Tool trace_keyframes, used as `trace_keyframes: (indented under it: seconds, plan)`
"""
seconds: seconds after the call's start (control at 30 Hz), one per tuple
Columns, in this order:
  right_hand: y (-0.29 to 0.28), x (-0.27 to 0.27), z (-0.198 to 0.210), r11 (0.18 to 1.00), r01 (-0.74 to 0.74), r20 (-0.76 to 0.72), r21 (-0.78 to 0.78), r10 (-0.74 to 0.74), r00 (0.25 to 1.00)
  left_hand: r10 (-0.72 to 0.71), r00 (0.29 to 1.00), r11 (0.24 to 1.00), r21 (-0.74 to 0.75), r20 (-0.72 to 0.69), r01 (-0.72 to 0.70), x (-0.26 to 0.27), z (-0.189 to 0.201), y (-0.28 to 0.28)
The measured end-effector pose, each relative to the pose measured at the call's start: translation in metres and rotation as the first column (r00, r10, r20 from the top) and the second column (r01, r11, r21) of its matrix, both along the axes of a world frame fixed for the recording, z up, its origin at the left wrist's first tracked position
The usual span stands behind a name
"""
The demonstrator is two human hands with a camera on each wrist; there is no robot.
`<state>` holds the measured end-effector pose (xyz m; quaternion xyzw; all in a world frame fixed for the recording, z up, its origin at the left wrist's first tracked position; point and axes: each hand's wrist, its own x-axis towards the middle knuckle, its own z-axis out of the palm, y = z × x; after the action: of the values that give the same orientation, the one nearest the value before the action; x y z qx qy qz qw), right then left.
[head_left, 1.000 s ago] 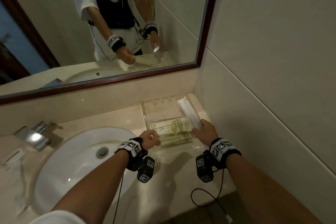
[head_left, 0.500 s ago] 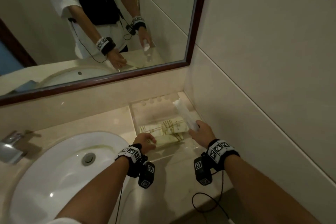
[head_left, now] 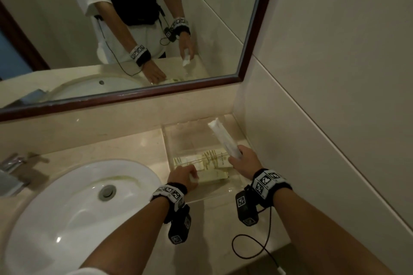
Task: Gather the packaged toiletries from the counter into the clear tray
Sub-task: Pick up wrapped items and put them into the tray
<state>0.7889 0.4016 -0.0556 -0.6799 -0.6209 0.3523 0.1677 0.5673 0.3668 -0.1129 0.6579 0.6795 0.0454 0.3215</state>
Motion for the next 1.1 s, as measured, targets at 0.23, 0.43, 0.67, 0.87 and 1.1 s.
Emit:
trace_keyframes:
  seconds: [0.23,0.43,0.67,0.87,1.1]
  plan:
    - [0.007,0.000,-0.007,1.000,0.001,0.018,-0.019,0.000,1.000,-0.095,0.984,0.992,0.072,-0.151,0.106,0.003,-0.011,0.000]
    - [0.009,-0.002,-0.008,1.000,-0.015,0.018,-0.026,0.016,1.000,-0.133,0.986,0.982,0.124,-0.100,0.145,0.005,-0.012,0.005]
    - [0.009,-0.005,-0.006,0.999,-0.016,-0.007,-0.027,0.016,1.000,-0.192,0.960,0.962,0.156,-0.202,0.225,0.004,-0.011,0.007]
    - [0.005,-0.010,-0.003,1.000,-0.019,0.011,-0.011,0.019,1.000,-0.225,0.937,0.955,0.129,-0.266,0.266,0.005,-0.011,0.006]
    - [-0.004,-0.012,-0.002,0.998,-0.045,0.043,-0.038,0.047,0.998,-0.194,0.958,0.976,0.052,-0.210,0.209,0.005,-0.010,0.004]
